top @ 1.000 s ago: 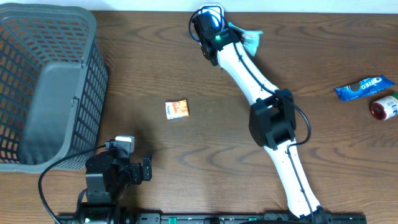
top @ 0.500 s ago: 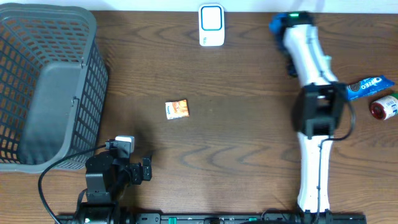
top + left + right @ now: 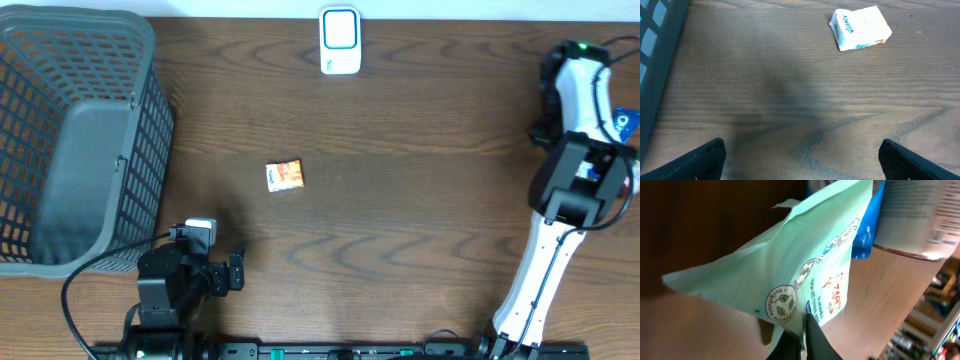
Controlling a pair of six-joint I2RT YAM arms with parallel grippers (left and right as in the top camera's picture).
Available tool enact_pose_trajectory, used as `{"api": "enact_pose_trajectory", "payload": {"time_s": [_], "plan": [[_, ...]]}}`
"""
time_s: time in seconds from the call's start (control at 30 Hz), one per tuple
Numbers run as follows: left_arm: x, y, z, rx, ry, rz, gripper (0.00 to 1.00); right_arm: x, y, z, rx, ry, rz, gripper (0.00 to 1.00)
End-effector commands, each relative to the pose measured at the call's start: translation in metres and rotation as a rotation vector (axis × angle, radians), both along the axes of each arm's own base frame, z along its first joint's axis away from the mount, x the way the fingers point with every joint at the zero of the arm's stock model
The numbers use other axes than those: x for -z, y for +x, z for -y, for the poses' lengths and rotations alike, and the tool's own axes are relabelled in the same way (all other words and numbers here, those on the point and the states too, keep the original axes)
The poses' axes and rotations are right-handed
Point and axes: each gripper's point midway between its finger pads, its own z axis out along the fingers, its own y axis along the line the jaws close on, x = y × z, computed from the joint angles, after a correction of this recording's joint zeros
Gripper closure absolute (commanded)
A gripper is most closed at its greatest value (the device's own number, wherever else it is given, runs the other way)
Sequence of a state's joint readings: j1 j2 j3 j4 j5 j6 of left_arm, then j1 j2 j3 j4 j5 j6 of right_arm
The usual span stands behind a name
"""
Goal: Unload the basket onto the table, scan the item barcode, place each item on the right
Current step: 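Carry the wipes pack right and release it beside the Oreo pack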
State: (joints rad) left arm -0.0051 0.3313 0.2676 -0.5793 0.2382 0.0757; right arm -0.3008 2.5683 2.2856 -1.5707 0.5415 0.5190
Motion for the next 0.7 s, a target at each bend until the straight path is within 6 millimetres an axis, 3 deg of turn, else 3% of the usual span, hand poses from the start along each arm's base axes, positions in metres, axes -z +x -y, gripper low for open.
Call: {"api": "enact_pose_trajectory", "payload": {"time_s": [0.0, 0.03, 0.07, 0.1, 0.23, 0.37, 0.4, 0.5, 0.67], "plan": [[0.001, -0.001, 0.002, 0.009, -0.010, -0.003, 0.02, -0.013, -0.016, 0.023, 0.076, -0.018, 0.016, 0.91], [0.001, -0.001, 0.002, 0.009, -0.010, -0.003, 0.02, -0.013, -0.017, 0.026, 0.063, -0.008, 0.007, 0.60], [0.001, -0.001, 0.002, 0.009, -0.010, -0.003, 0.02, -0.014, -0.018, 0.028, 0.036, 0.006, -0.006, 0.18], [0.001, -0.001, 0.002, 0.009, -0.010, -0.003, 0.02, -0.014, -0.018, 0.029, 0.011, 0.016, -0.016, 0.01], [0.001, -0.001, 0.002, 0.009, -0.010, -0.003, 0.02, -0.024, -0.009, 0.023, -0.060, 0.029, -0.012, 0.01], [0.001, -0.001, 0.002, 0.009, -0.010, -0.003, 0.02, -0.052, 0.016, 0.002, -0.102, 0.010, 0.101, 0.01], [0.001, -0.001, 0.002, 0.009, -0.010, -0.003, 0.02, -0.072, 0.033, -0.021, -0.140, 0.035, 0.184, 0.01], [0.001, -0.001, 0.002, 0.009, -0.010, -0.003, 0.02, -0.101, 0.053, -0.070, -0.201, 0.133, 0.315, 0.01], [0.001, -0.001, 0.002, 0.009, -0.010, -0.003, 0.02, -0.141, 0.074, -0.204, -0.390, 0.529, 0.506, 0.01]]}}
